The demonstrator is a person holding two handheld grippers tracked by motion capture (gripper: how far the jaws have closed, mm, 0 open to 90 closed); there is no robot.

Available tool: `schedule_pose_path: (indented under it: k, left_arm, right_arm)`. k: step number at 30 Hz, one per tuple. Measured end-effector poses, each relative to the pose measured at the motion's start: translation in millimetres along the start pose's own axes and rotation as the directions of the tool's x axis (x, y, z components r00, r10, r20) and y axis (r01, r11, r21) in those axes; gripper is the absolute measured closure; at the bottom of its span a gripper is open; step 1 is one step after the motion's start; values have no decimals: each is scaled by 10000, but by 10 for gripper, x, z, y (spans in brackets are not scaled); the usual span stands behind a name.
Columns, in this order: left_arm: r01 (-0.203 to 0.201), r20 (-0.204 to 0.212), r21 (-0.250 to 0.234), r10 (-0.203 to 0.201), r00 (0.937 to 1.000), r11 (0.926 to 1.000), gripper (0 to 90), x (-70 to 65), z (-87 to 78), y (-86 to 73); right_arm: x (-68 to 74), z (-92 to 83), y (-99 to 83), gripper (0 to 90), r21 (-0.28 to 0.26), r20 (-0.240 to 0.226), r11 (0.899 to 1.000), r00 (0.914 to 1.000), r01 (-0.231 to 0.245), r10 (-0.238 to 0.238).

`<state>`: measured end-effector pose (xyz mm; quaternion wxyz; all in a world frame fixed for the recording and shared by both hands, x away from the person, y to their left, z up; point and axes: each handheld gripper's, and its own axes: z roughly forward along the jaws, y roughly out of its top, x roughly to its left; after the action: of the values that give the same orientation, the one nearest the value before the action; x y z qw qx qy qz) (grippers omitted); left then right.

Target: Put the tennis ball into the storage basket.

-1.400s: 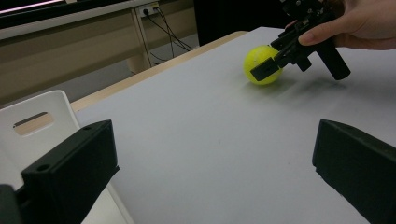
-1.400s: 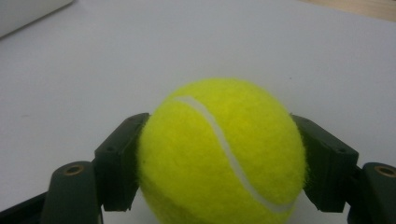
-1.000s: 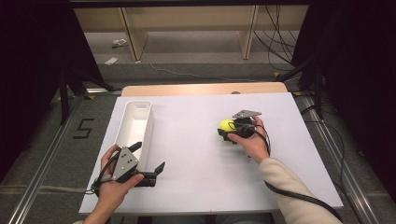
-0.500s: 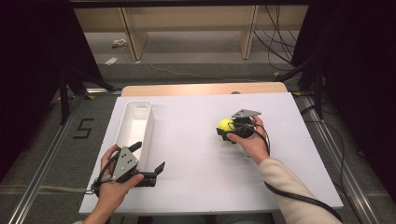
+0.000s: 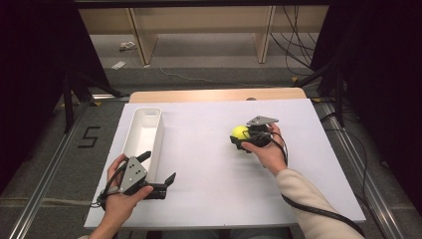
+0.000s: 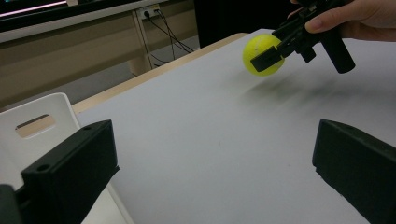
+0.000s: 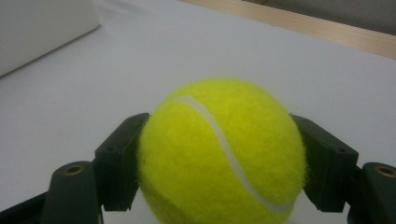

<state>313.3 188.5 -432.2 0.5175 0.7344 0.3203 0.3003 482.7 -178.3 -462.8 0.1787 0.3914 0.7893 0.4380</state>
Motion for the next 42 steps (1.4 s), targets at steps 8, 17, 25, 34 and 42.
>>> schedule_pose_path:
  k: [8,17,25,34,42]
  left_arm:
    - [-17,-8,-25,17,10000,10000,0,-1,-2,3]
    - [-3,1,-41,3,10000,10000,0,-1,-6,6]
    - [-14,-19,-41,14,10000,10000,0,-2,-11,9]
    - [-11,-19,-46,11,10000,10000,0,-2,-12,9]
    - [-35,-12,-48,35,10000,10000,0,-3,-10,10]
  right_arm:
    - [17,-31,30,269,-110,-37,9999,10000,4,-4]
    - [51,-58,68,269,-244,-111,9997,9999,60,-63]
    - [94,-87,119,269,-428,-173,9990,9997,145,-152]
    - [133,-103,155,269,-523,-203,9984,9995,232,-243]
    - [161,-123,187,269,-604,-257,9978,9992,287,-303]
